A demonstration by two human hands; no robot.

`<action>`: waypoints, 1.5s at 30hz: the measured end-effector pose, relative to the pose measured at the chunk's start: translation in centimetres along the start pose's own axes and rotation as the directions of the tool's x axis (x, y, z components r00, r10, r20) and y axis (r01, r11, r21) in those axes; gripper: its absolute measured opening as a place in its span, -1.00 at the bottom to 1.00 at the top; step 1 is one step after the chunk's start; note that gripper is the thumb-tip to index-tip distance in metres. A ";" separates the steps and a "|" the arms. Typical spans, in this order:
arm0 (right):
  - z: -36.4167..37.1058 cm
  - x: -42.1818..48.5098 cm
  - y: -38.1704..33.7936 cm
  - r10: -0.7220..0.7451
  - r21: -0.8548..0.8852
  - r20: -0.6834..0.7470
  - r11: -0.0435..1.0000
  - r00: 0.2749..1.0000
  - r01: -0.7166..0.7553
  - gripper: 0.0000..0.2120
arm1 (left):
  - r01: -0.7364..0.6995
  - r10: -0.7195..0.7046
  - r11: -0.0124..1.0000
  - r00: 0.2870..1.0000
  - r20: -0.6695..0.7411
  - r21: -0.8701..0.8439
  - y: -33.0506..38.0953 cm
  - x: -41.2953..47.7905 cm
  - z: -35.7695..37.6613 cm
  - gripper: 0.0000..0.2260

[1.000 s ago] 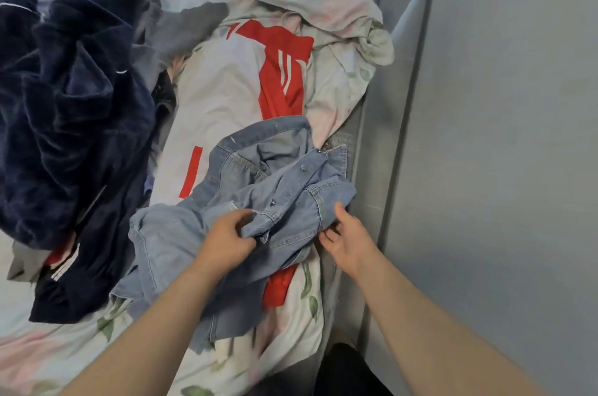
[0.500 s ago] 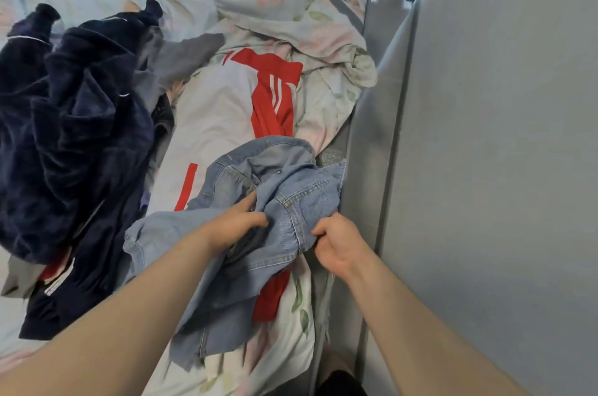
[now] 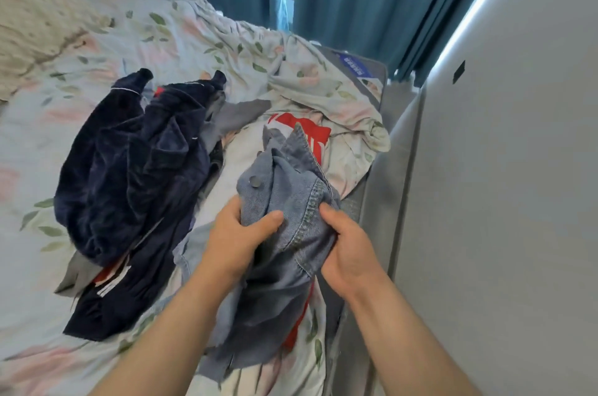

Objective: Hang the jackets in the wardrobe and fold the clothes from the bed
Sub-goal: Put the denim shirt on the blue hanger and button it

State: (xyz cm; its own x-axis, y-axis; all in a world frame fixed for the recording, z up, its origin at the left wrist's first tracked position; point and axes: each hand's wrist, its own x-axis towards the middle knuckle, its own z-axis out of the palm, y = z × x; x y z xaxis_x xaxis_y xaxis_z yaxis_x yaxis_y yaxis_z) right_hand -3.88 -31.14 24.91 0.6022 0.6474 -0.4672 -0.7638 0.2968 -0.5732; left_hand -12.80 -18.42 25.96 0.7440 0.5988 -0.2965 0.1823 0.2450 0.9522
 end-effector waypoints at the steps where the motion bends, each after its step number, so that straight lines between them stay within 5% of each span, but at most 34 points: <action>1: 1.4 -0.9 0.0 -0.022 -0.046 0.049 0.999 0.999 0.025 -0.63 | -0.013 0.012 0.998 1.000 -0.014 -0.061 1.3 -0.8 -0.7 -0.56; 7: 8.9 -6.9 1.7 -0.127 -0.395 0.209 0.896 0.970 0.202 -0.54 | 0.060 -0.054 0.948 0.998 0.028 -0.311 8.1 -6.7 -6.7 -0.46; 11: 14.4 -11.7 3.6 -0.221 -0.577 0.304 0.732 0.927 0.363 -0.83 | 0.074 -0.017 0.894 0.991 0.133 -0.442 11.6 -11.6 -11.8 -0.63; 17: 21.7 -18.6 6.3 -0.158 -0.722 0.455 0.511 0.877 0.467 -0.74 | -0.094 0.077 0.926 0.995 -0.061 -0.366 14.5 -17.1 -17.5 -0.85; 23: 27.2 -22.6 8.2 -0.162 -0.684 0.480 0.546 0.862 0.484 -0.67 | -0.283 0.222 0.817 0.959 -0.178 -0.502 17.5 -22.3 -23.4 -0.78; 27: 29.0 -24.2 9.4 -0.161 -0.577 0.453 0.697 0.877 0.426 -0.69 | -0.377 0.338 0.757 0.925 -0.174 -0.533 18.7 -25.7 -26.2 -0.67; 30: 31.6 -24.5 10.2 -0.030 -0.613 0.336 0.751 0.941 0.243 -0.62 | -0.387 0.389 0.776 0.915 -0.106 -0.498 19.2 -28.1 -27.6 -0.66; 35: 33.7 -25.3 11.7 0.240 -0.565 0.491 0.820 0.838 0.096 -0.57 | -0.427 0.449 0.808 0.892 -0.045 -0.406 20.5 -31.2 -29.0 -0.54; 37: 33.9 -25.2 12.2 0.225 -0.504 0.640 0.845 0.735 0.180 -0.40 | -0.435 0.432 0.810 0.896 -0.100 -0.393 20.8 -32.0 -29.7 -0.62; 40: 35.1 -24.4 12.8 0.063 -0.503 0.684 0.762 0.727 0.407 -0.14 | -0.482 0.462 0.805 0.875 -0.144 -0.345 21.2 -33.5 -30.4 -0.66; 45: 38.1 -23.9 12.1 -0.133 -0.448 0.713 0.668 0.688 0.594 -0.81 | -0.561 0.451 0.782 0.810 -0.374 -0.272 21.3 -35.3 -30.7 -0.51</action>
State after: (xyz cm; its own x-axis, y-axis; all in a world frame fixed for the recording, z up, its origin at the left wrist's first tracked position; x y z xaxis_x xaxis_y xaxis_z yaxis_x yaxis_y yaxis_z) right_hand -36.34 -16.29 54.76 0.3503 0.9067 0.2350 -0.0485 0.2682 -0.9621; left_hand -54.88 -10.95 54.45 0.4451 0.8807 0.1621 -0.4499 0.0633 0.8909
